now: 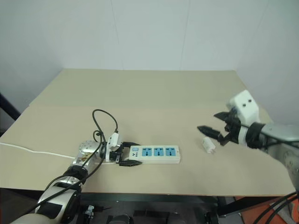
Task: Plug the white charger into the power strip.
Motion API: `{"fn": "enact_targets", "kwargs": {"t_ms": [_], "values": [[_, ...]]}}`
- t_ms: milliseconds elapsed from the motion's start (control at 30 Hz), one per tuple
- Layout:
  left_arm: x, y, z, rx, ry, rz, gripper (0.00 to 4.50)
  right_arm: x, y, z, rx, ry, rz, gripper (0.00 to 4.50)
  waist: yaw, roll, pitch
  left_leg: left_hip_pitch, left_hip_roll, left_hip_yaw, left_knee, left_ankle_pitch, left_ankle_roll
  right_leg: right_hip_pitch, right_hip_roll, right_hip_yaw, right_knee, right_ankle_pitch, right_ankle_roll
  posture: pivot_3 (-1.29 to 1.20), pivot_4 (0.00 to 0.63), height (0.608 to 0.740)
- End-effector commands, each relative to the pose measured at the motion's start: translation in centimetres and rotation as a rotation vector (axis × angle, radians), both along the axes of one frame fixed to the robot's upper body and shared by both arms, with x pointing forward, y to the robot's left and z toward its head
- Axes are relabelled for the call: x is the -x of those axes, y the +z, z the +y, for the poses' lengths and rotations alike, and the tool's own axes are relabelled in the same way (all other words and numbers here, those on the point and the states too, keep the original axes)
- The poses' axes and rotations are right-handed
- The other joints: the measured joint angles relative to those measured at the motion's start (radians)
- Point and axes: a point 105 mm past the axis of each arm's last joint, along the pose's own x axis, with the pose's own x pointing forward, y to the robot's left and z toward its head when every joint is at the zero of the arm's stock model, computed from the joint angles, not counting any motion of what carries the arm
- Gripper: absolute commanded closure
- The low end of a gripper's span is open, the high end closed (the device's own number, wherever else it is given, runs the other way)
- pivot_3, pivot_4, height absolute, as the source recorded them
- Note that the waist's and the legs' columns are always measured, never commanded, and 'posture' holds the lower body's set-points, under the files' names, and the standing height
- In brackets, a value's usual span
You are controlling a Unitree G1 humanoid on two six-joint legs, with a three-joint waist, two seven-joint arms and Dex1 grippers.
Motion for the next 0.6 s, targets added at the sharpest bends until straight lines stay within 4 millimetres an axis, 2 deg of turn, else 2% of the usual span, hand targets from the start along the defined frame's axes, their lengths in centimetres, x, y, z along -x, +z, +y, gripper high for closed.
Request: {"fn": "enact_targets", "kwargs": {"t_ms": [33,133,300,600], "values": [[0.8,-1.2,-1.1,-0.035,-0.05,0.031,1.19,-1.4,-0.2,-1.4,-0.034,-0.149,0.194,0.0,0.003,0.0,0.0,-0.001,0.0,-0.001,0.0,0.0,0.0,0.0,0.0,-0.001,0.0,0.001,-0.001,0.0,0.15,0.74],[0.9,-1.2,-1.3,-0.035,-0.058,0.031,1.19,-2.5,-0.4,-1.3,-0.004,-0.197,0.327,0.0,0.008,0.001,0.0,-0.003,0.0,-0.001,-0.001,0.0,0.0,-0.003,0.0,-0.001,-0.001,0.004,-0.007,0.0,0.15,0.74],[1.0,-1.3,-1.6,-0.031,-0.063,0.03,1.19,-3.7,-3.1,-2.2,0.092,-0.271,0.525,0.0,0.013,0.001,-0.001,-0.005,-0.001,0.0,0.0,0.0,0.0,-0.005,-0.002,-0.001,0.0,0.004,-0.007,0.0,0.15,0.74],[1.2,-1.5,-1.6,-0.031,-0.065,0.031,1.19,-5.6,-6.0,-1.9,0.244,-0.22,0.623,0.0,0.009,0.004,-0.001,-0.007,-0.003,0.0,0.0,0.0,0.0,-0.009,-0.002,0.0,0.003,0.004,-0.006,0.0,0.15,0.74]]}}
